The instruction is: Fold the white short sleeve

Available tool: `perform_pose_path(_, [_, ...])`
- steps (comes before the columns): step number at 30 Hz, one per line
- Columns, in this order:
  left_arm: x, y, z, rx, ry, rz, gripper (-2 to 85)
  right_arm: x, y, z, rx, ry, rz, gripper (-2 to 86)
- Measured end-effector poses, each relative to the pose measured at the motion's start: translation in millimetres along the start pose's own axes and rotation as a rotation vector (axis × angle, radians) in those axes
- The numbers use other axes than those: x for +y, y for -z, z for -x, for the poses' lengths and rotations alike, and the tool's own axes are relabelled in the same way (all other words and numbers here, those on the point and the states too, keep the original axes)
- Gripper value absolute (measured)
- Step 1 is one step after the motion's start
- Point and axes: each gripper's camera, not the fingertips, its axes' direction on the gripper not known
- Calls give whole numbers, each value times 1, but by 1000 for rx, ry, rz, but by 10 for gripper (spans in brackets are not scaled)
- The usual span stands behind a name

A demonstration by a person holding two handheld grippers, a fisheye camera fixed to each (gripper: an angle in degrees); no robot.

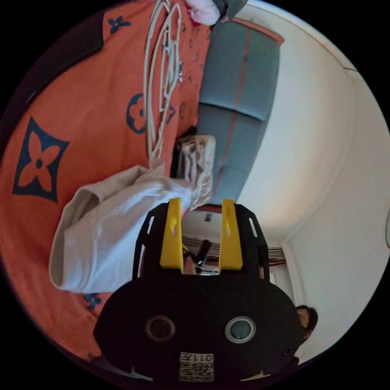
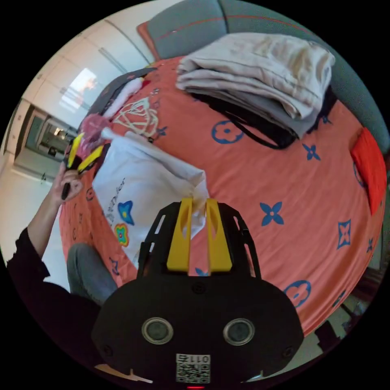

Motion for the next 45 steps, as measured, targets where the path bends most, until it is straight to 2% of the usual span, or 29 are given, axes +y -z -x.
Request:
perform_pose_path(2, [4, 3, 4, 48, -63, 44, 90, -7, -1, -18, -25, -45, -19, 106])
perform_pose_path(3, [10, 1, 0, 10, -151, 120, 76, -11, 4, -28, -68, -72, -43, 118])
perform_pose_path(6, [44, -27, -11, -268, -412, 373, 29, -14, 28, -51, -205, -118, -123, 103])
perform_pose_path(7, [63, -43, -11, -371, -516, 428, 18, -8, 45, -53, -176, -139, -207, 82])
perform_pose_path(8, [73, -51, -10, -401, -574, 447, 15, -2, 54, -51, -162, -131, -253, 68])
perform_pose_path(10, [110, -87, 0, -500, -758, 523, 6, 22, 77, -26, -120, -23, -368, 25])
perform_pose_path(12, [134, -115, 17, -647, -859, 563, 4, 38, 80, 3, -106, 98, -361, 13])
perform_pose_path(14, [146, -137, 42, -821, -857, 531, 3, 47, 70, 31, -88, 203, -322, 8])
perform_pose_path(16, [145, -145, 78, -921, -716, 466, 3, 41, 46, 47, 17, 172, -307, 6])
perform_pose_path(18, [145, -135, 97, -816, -594, 410, 3, 28, 28, 37, 96, 3, -334, 5])
perform_pose_path(20, [158, -123, 104, -726, -577, 354, 4, 8, 7, 13, 51, -131, -238, 6])
perform_pose_path(22, [182, -118, 107, -781, -666, 414, 7, -6, -3, -20, -152, -240, -160, 8])
perform_pose_path(24, [204, -115, 110, -903, -773, 474, 12, 6, 9, -34, -165, -396, -300, 10])
perform_pose_path(26, [231, -116, 115, -1007, -929, 521, 21, 23, 21, -26, -138, -379, -386, 18])
perform_pose_path(27, [253, -119, 120, -1070, -1062, 538, 33, 35, 23, -7, -129, -260, -399, 31])
perform_pose_path(29, [290, -127, 133, -1155, -1300, 539, 64, 62, 19, 39, -48, -27, -387, 83])
perform_pose_path(30, [316, -134, 146, -1214, -1462, 515, 90, 86, 9, 75, 7, 101, -364, 149])
perform_pose_path(31, [340, -142, 163, -1280, -1601, 484, 106, 107, -7, 110, 71, 196, -286, 165])
perform_pose_path(33, [369, -158, 192, -1389, -1723, 507, 118, 139, -37, 162, 207, 353, -175, 167])
perform_pose_path(35, [395, -176, 221, -1448, -1825, 626, 121, 174, -66, 209, 410, 484, -189, 152])
perform_pose_path(37, [425, -194, 258, -1553, -1986, 654, 124, 211, -109, 260, 758, 646, -284, 137])
perform_pose_path(39, [443, -204, 286, -1651, -2093, 666, 123, 223, -137, 284, 865, 702, -268, 135])
perform_pose_path(41, [457, -210, 308, -1689, -2160, 675, 120, 226, -156, 297, 860, 679, -223, 134])
perform_pose_path(43, [470, -219, 331, -1770, -2227, 624, 120, 232, -179, 310, 1006, 695, -242, 129])
perform_pose_path(45, [478, -227, 344, -1790, -2249, 603, 122, 233, -196, 316, 1061, 721, -203, 125])
